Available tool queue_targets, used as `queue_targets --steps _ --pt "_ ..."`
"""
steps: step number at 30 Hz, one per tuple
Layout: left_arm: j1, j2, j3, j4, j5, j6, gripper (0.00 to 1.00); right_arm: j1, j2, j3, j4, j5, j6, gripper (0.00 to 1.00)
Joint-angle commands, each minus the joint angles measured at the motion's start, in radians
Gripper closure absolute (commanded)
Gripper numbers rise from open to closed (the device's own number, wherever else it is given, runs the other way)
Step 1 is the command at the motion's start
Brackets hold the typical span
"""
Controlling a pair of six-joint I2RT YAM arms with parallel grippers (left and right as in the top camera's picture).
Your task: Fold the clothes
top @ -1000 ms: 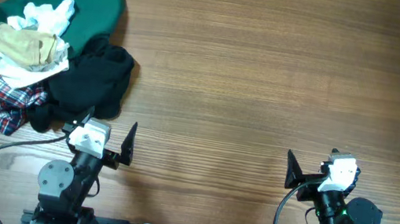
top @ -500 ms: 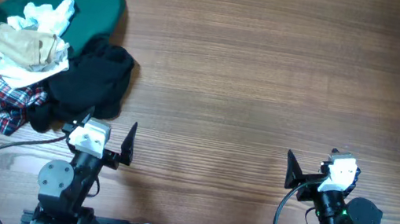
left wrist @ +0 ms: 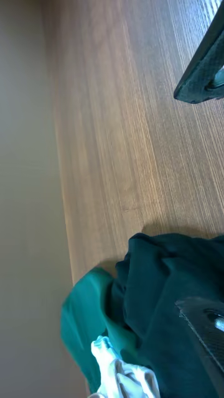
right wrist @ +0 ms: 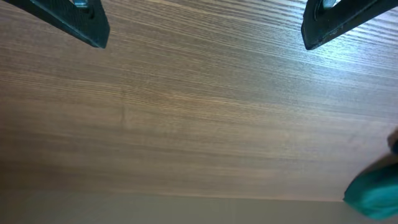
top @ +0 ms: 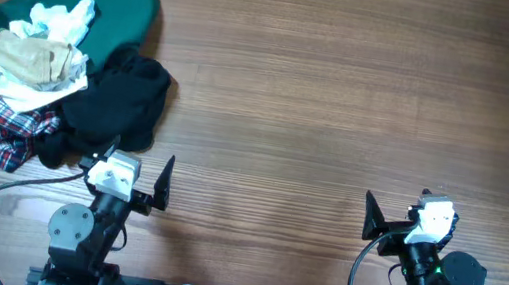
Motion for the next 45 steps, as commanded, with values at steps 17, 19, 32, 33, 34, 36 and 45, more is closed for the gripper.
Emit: queue_targets --steps 17,19,32,33,34,36,45 --pt "0.007 0.004 -0.007 0.003 0.008 0.001 0.00 0.006 -0.009 -0.002 0.003 0.019 0.005 0.00" --pt "0.007 0.004 -0.007 0.003 0.008 0.001 0.00 0.006 -0.009 -0.002 0.007 0.053 -0.058 0.00" --pt "0.007 0.004 -0.002 0.061 0.166 -0.236 0.00 0.006 0.013 -0.001 0.411 -0.629 0.275 0.01" --pt "0.007 0.007 0.013 0.060 0.166 -0.275 0.00 0.006 0.032 0.003 0.446 -0.629 0.312 0.01" --pt "0.007 0.025 0.045 0.055 0.166 -0.314 0.00 0.006 0.076 0.028 0.459 -0.629 0.329 0.00" --pt "0.007 0.105 0.122 0.035 0.167 -0.337 0.00 0.006 0.171 0.085 0.459 -0.630 0.329 0.00" --pt "0.007 0.871 0.805 -0.389 0.177 -0.336 0.00 0.006 0.825 0.474 0.439 -0.869 0.329 0.00"
